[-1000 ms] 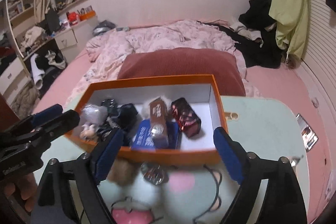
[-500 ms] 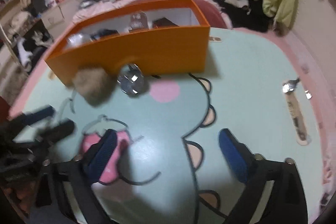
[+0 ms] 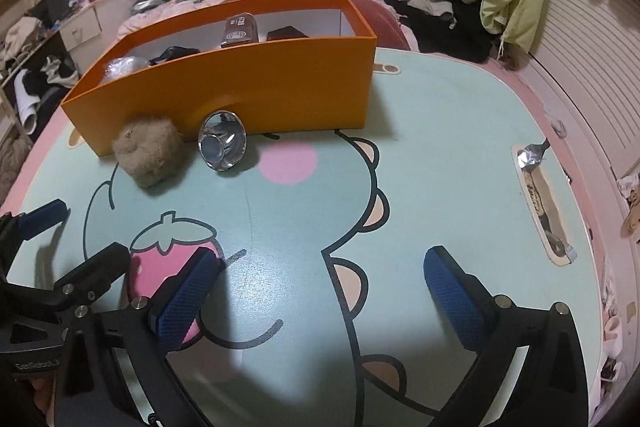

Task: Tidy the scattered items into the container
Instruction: 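Withdraw both open tools from the box back over the table, then grasp brown fluffy pompom with left tool while right tool grasps silver round tin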

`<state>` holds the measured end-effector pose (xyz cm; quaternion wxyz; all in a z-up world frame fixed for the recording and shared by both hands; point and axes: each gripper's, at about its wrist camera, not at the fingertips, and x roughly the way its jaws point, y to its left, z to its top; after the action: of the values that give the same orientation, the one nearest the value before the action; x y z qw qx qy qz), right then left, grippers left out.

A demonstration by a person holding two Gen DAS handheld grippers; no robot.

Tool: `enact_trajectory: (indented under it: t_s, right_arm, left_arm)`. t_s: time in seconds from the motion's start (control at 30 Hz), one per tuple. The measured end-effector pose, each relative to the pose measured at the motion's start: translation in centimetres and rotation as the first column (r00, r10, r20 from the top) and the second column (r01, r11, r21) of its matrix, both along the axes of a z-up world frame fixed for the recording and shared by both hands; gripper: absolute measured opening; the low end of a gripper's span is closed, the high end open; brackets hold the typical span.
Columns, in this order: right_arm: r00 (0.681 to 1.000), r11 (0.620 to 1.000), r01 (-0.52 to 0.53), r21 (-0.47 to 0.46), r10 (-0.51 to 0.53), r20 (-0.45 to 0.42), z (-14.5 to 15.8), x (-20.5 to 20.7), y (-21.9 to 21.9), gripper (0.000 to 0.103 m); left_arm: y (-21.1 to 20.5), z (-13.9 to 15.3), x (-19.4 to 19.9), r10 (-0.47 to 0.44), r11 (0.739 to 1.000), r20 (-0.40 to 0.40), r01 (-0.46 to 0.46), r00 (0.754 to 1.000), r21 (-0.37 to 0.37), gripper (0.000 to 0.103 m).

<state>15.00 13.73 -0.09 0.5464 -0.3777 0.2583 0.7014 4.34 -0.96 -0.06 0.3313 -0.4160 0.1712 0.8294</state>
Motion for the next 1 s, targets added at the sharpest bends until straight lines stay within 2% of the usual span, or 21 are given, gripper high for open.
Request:
enact_trajectory:
  t_s: [0.63,0.7,0.77,0.87,1.0]
  right_arm:
    - [1.0,1.0,0.001,0.0,-0.001,-0.001,0.0,0.0,-0.1,0.103]
    - [1.0,1.0,-0.006,0.001,0.006,-0.001,0.0,-0.1,-0.1,0.103]
    - [1.0,1.0,-0.013,0.002,0.013,-0.002,0.2,-0.2,-0.3,0.103]
    - [1.0,1.0,-0.017,0.003,0.017,-0.003,0.3,-0.2,-0.4,0.103]
    - [1.0,1.0,-0.017,0.003,0.017,-0.003,0.3,-0.2,-0.4,0.103]
  left_arm:
    - [-0.1,-0.1,-0.1,0.01,1.0,-0.006,-0.01,1.0,-0.014,0.103]
    - [-0.5,0.1,-0.3,0.012,1.0,0.01,-0.012,1.0,0.013,0.103]
    - [-1.1,0.7,-0.6,0.007,0.997,0.033,-0.01,0.999,0.073,0.103]
    - [-1.5,2.3,-0.8,-0.007,0.99,0.012,0.006,1.0,0.142,0.099]
    - [0.1,3.4,-1.1,-0.056,0.985,0.017,0.052,0.998,0.163,0.092]
